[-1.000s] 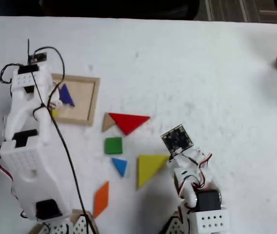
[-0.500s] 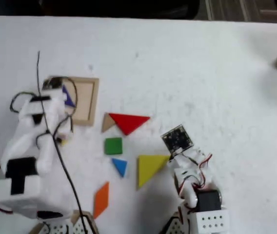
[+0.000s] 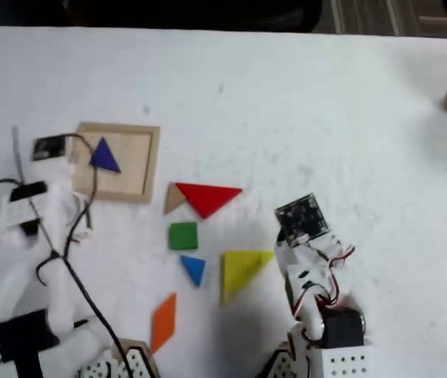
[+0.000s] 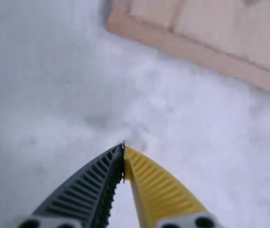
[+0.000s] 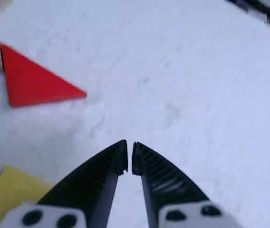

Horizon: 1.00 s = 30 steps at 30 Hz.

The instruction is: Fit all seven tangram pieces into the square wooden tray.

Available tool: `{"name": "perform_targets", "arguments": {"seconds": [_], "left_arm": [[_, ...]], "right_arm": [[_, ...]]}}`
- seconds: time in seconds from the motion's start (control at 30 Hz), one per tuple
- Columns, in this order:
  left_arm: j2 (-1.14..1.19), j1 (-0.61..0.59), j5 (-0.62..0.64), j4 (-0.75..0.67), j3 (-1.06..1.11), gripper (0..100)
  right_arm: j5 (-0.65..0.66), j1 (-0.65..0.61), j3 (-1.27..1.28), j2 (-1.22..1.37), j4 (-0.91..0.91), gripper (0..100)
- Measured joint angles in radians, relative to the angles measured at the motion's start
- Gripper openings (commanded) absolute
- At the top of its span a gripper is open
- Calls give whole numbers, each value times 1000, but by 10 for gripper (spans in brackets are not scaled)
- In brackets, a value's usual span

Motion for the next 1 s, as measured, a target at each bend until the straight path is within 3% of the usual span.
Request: {"name": "perform_targets", "arguments": {"seconds": [0.13,0.3,0.5,0.7,1.0], "left_arm": [[2,-103,98,2,-14,107],[84,-199,249,-9,-104,57],[235,-238,351,-201,-138,27],[264,-238,362,-264,-140,27],[267,-236,362,-267,-140,27]], "right_arm": [[-71,-133,-155,167,-37,22],[-161,-296,-358,552,-175,23],[-359,-489,-557,1048,-431,29],[-637,-572,-776,1527,-663,176],[-740,-591,-1379,2171,-514,208]]}}
